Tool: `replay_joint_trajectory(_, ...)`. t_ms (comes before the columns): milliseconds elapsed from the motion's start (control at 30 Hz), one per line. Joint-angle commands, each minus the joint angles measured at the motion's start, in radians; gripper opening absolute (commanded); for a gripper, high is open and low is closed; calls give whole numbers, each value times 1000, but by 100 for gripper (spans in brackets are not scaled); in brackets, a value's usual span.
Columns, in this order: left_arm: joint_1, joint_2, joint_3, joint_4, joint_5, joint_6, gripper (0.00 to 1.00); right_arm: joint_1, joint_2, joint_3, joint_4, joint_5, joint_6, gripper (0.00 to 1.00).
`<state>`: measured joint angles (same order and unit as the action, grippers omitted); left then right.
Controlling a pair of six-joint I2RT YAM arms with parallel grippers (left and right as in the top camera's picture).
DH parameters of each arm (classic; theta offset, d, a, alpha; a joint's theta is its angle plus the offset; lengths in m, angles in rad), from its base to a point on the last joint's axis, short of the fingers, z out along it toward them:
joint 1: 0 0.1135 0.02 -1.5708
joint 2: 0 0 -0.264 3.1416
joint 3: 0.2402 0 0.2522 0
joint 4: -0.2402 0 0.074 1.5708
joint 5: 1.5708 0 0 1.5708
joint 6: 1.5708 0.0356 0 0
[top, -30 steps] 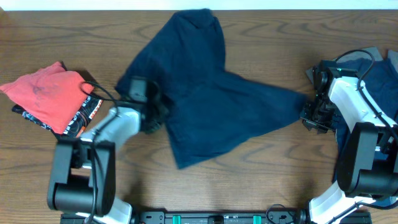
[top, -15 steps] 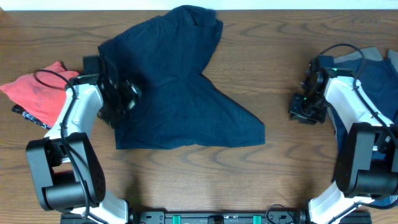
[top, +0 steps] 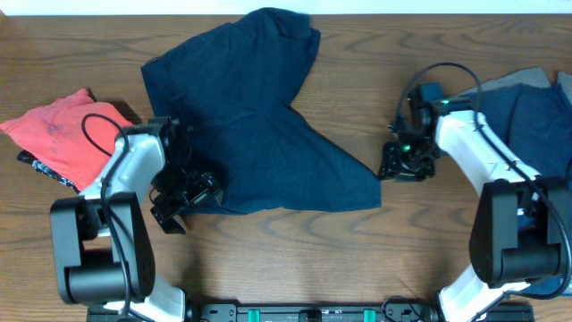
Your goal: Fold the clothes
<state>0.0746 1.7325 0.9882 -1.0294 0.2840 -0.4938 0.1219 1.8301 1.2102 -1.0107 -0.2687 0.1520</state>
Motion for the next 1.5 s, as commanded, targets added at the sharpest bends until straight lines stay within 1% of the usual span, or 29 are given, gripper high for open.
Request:
replay_joint_trajectory(0, -2, -86, -90, 80, -61, -92, 98, 55, -13, -14, 35, 68, 12, 40)
replay_joint_trajectory(133, -2, -173, -205, 226, -62, -229, 98, 111, -13, -14, 88, 132, 15, 40)
replay_joint_trajectory(200, -2, -199, -244, 290, -62, -280, 98, 133, -13, -14, 99, 144, 58, 40)
replay_joint_trajectory(300, -2, -204, -263, 359, -110, -308, 98, 153, -13, -14, 96, 174, 183, 40)
replay_joint_trajectory(367, -2, -203, -263, 394, -164, -313, 100, 153, -13, -14, 80, 177, 299, 40)
replay_joint_trajectory(400, -2, -203, -263, 414, -195, -312, 94, 152, -13, -14, 71, 177, 355, 40)
replay_joint_trajectory(467, -2, -203, -263, 442, -222, -312, 75, 151, -13, -14, 50, 174, 485, 38)
replay_joint_trajectory(500, -2, -203, -263, 453, -222, -312, 67, 152, -13, -14, 41, 173, 528, 38)
replay_joint_trajectory(533, -2, -203, -263, 461, -222, -312, 61, 152, -13, -14, 32, 173, 568, 37)
replay_joint_trajectory(667, -2, -203, -263, 491, -222, -313, 48, 154, -13, -14, -18, 137, 767, 36)
replay_joint_trajectory(733, -2, -203, -263, 492, -220, -313, 41, 156, -13, -16, -31, 93, 828, 35)
replay_joint_trajectory(833, -2, -203, -263, 475, -217, -312, 34, 162, -13, -23, -27, 26, 851, 35)
replay_joint_trajectory(933, -2, -203, -263, 441, -217, -312, 34, 163, -13, -34, -36, -10, 850, 34)
replay_joint_trajectory(1200, -2, -203, -263, 364, -218, -312, 34, 174, -13, -94, -47, -13, 851, 34)
replay_joint_trajectory(1333, -2, -203, -263, 360, -217, -312, 34, 174, -13, -166, 3, -13, 866, 35)
replay_joint_trajectory(1467, -2, -203, -263, 360, -217, -312, 34, 174, -13, -230, 119, -13, 873, 36)
